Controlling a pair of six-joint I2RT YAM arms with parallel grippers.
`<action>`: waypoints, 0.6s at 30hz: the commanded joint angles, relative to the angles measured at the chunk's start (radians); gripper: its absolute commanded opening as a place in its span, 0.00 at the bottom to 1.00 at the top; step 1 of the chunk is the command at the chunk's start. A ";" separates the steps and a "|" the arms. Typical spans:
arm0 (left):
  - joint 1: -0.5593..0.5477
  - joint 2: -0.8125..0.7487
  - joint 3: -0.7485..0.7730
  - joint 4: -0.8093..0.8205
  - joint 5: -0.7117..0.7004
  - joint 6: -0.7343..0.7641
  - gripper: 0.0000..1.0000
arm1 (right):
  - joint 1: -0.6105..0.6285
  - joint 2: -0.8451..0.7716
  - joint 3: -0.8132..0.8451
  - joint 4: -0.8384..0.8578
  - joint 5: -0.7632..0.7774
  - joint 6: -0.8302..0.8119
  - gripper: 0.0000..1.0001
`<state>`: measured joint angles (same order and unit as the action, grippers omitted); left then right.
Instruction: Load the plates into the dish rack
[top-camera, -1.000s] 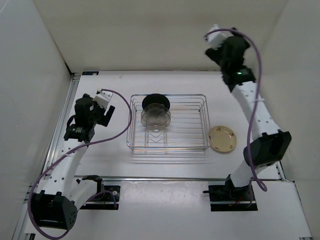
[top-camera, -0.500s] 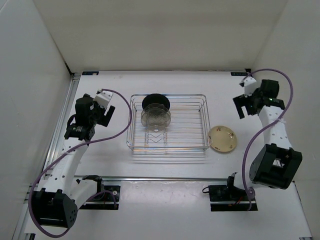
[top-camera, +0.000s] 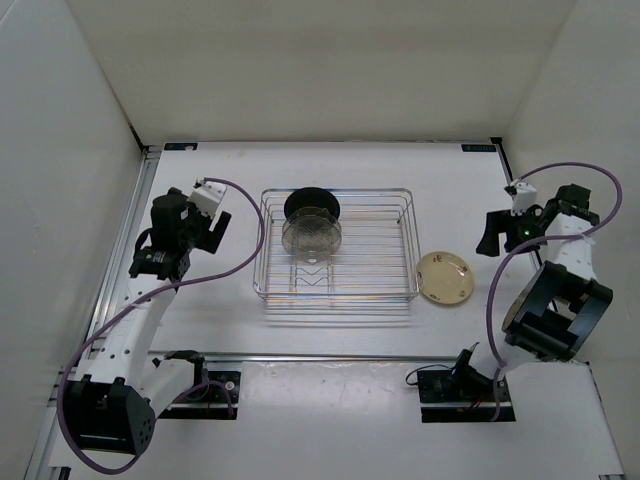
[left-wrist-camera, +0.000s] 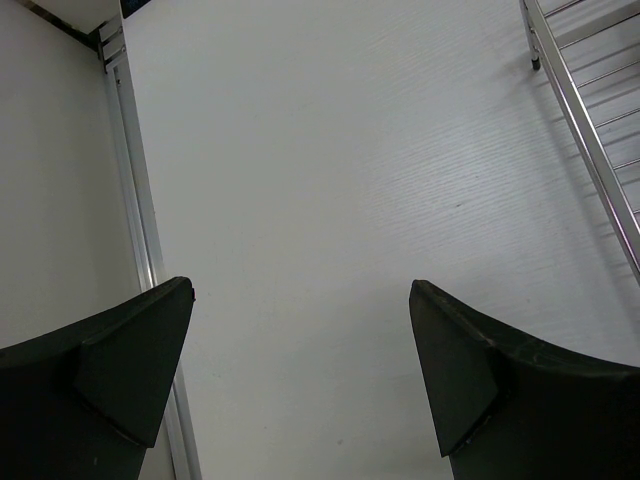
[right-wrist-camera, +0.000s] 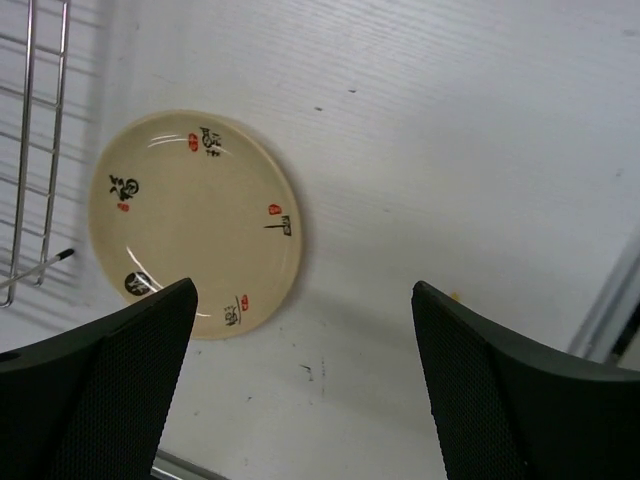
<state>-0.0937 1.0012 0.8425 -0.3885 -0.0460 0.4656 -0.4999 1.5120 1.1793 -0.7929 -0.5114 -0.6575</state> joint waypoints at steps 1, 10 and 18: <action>0.006 -0.015 0.012 0.004 0.018 -0.012 1.00 | -0.017 0.045 -0.004 -0.066 -0.116 -0.037 0.90; 0.006 -0.015 0.003 0.004 0.037 -0.021 1.00 | -0.026 0.183 -0.015 -0.089 -0.164 -0.037 0.84; 0.006 -0.015 -0.006 0.004 0.057 -0.030 1.00 | -0.026 0.258 0.016 -0.132 -0.206 -0.037 0.79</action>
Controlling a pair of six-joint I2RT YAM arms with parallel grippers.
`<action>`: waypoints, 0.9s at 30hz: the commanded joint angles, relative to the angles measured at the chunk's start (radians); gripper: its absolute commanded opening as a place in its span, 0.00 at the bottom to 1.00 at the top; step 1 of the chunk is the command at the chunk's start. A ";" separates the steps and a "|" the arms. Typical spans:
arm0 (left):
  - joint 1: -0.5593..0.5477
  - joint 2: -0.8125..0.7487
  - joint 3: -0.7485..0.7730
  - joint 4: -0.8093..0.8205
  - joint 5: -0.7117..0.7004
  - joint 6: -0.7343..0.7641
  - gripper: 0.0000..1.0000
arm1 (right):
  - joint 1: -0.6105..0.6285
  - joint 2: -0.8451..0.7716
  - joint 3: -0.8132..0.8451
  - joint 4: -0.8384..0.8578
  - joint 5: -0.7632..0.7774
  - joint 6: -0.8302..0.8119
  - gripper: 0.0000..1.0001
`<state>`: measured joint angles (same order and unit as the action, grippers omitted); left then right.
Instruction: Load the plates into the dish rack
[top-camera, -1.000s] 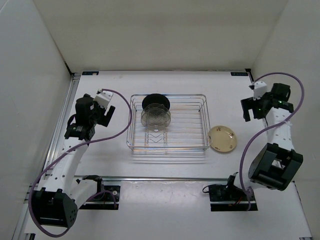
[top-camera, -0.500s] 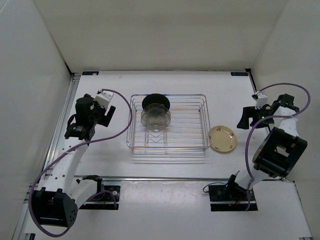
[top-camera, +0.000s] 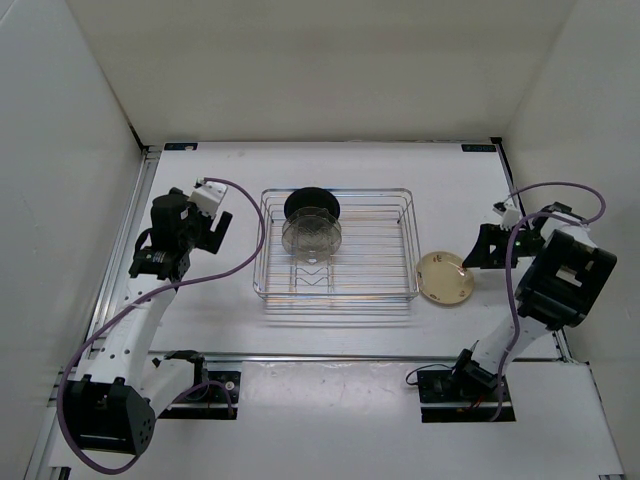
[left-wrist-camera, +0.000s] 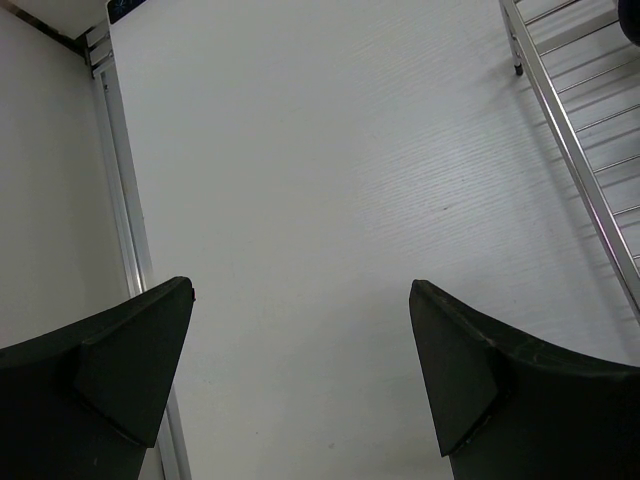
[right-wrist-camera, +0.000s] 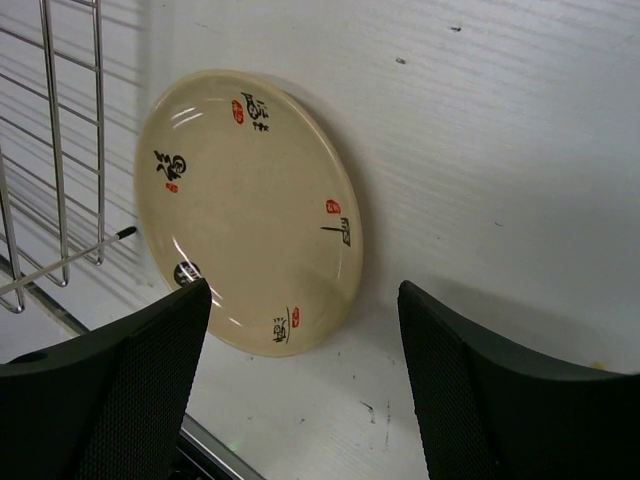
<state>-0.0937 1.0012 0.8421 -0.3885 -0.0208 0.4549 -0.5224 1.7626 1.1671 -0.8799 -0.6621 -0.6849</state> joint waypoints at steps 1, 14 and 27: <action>0.006 -0.006 -0.006 0.004 0.042 -0.019 1.00 | -0.004 0.018 0.028 -0.045 -0.056 -0.010 0.77; 0.094 0.045 -0.026 0.004 0.211 -0.074 1.00 | -0.004 0.046 0.009 -0.036 -0.047 -0.019 0.75; 0.103 0.027 -0.035 0.004 0.220 -0.074 1.00 | -0.004 0.093 0.000 -0.018 -0.027 -0.019 0.71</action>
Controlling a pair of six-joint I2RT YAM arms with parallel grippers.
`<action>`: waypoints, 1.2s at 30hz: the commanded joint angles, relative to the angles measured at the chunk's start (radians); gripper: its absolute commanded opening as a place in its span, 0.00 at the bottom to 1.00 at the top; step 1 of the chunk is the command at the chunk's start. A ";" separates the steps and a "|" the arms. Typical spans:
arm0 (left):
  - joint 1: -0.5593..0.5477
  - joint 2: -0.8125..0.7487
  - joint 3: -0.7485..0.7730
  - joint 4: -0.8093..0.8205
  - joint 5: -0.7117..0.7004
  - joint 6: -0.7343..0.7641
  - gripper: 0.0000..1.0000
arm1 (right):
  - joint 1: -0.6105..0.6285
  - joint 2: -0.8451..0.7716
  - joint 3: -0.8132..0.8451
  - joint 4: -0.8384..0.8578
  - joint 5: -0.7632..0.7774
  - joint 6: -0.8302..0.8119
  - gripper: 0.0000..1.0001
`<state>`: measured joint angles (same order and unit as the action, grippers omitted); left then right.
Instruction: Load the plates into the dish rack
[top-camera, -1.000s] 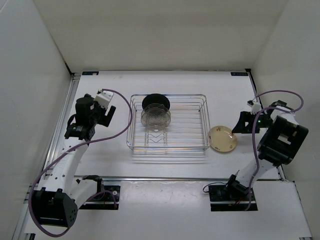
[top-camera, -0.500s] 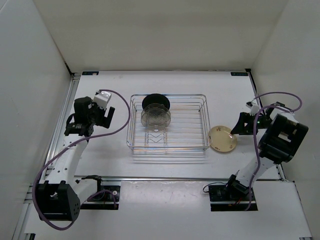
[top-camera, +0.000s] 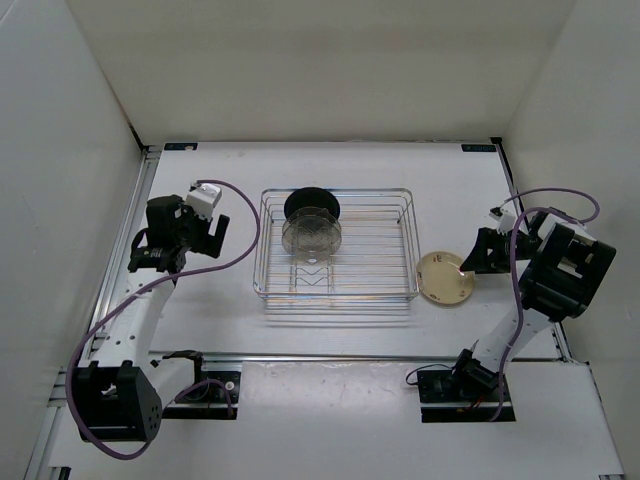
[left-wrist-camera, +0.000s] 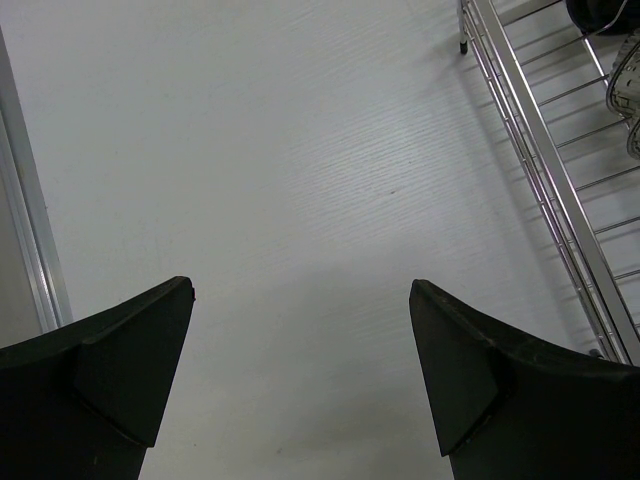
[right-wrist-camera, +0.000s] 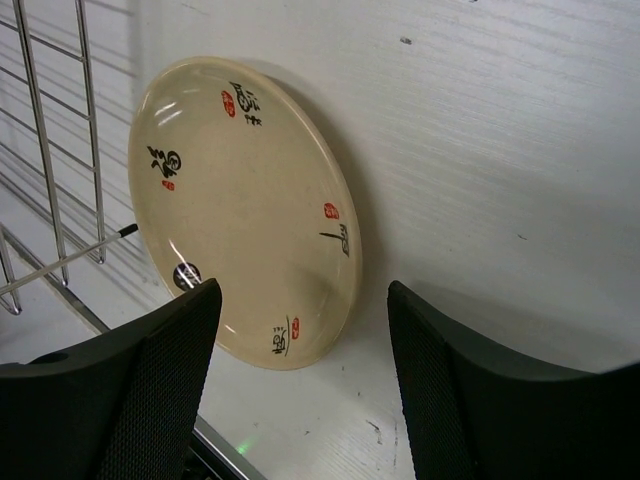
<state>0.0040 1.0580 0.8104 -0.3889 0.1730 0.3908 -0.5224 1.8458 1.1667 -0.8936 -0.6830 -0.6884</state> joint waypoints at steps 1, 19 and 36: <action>0.005 -0.030 -0.004 0.004 0.026 -0.010 1.00 | -0.004 0.010 0.001 -0.004 0.003 -0.016 0.71; 0.014 -0.039 -0.013 0.004 0.036 -0.020 1.00 | -0.004 0.081 0.042 -0.031 0.022 -0.034 0.57; 0.014 -0.049 -0.013 0.004 0.036 -0.020 1.00 | -0.004 0.110 0.053 0.001 0.086 -0.007 0.43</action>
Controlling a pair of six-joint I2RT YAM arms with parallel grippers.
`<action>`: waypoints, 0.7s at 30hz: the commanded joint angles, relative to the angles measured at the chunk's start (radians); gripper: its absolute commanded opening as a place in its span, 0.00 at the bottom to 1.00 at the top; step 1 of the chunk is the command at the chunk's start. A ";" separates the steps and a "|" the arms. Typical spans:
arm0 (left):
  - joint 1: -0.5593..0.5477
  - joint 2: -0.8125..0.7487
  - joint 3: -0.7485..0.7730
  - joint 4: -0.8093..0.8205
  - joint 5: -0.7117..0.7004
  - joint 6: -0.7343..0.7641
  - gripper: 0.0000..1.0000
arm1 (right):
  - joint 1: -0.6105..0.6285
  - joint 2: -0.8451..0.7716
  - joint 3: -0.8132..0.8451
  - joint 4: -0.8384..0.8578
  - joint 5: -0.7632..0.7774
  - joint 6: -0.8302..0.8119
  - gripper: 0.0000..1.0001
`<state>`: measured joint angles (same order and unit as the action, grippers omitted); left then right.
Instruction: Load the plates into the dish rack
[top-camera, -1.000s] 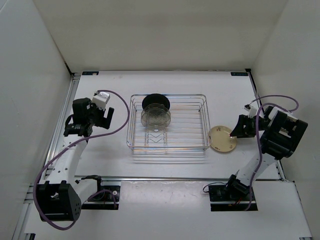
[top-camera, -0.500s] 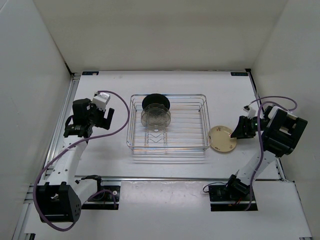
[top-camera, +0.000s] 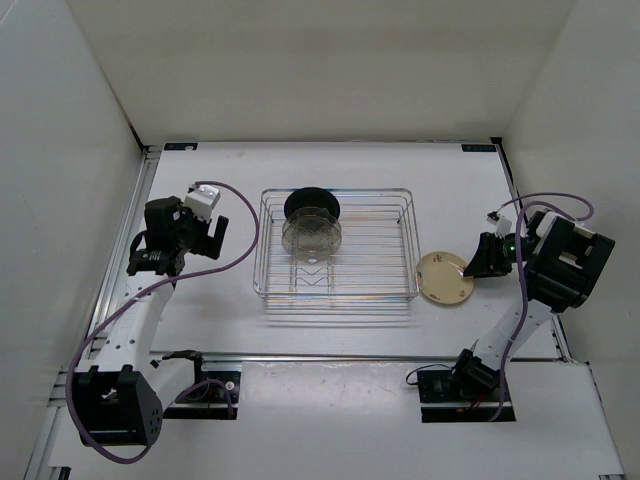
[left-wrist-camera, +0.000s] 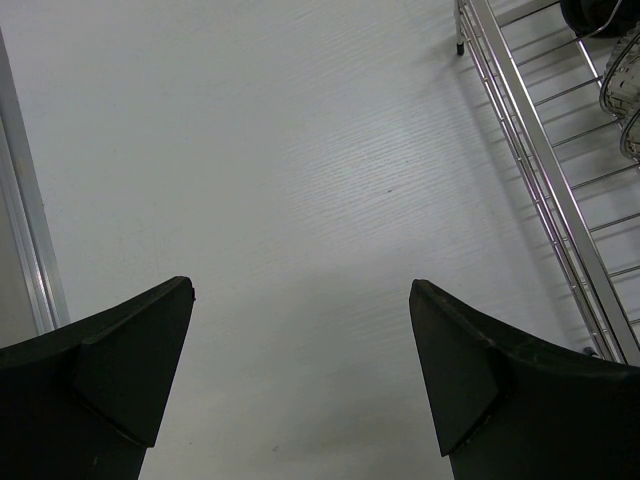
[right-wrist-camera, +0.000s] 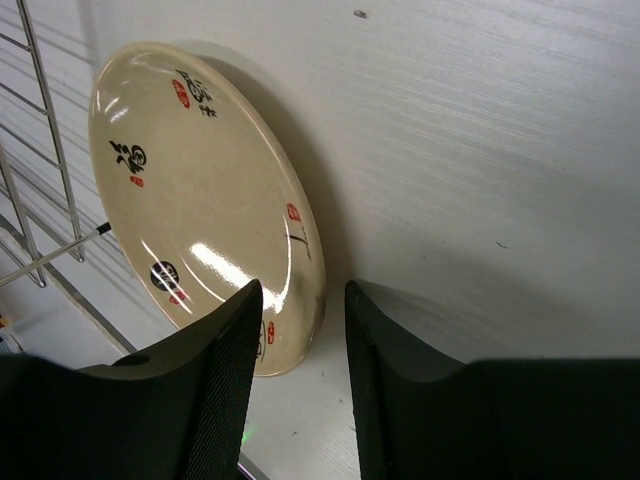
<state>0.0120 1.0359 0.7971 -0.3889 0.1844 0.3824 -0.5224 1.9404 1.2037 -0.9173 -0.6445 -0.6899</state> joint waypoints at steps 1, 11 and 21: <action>0.006 -0.027 0.001 0.004 0.024 -0.011 1.00 | -0.004 0.015 0.007 0.038 0.061 -0.005 0.43; 0.006 -0.027 0.001 0.004 0.024 -0.011 1.00 | -0.004 -0.014 -0.013 0.069 0.112 0.013 0.43; 0.016 -0.027 0.001 0.004 0.024 -0.011 1.00 | 0.064 -0.055 -0.052 0.109 0.186 0.013 0.41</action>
<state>0.0231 1.0359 0.7971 -0.3889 0.1852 0.3824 -0.4789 1.8965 1.1790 -0.8749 -0.5529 -0.6598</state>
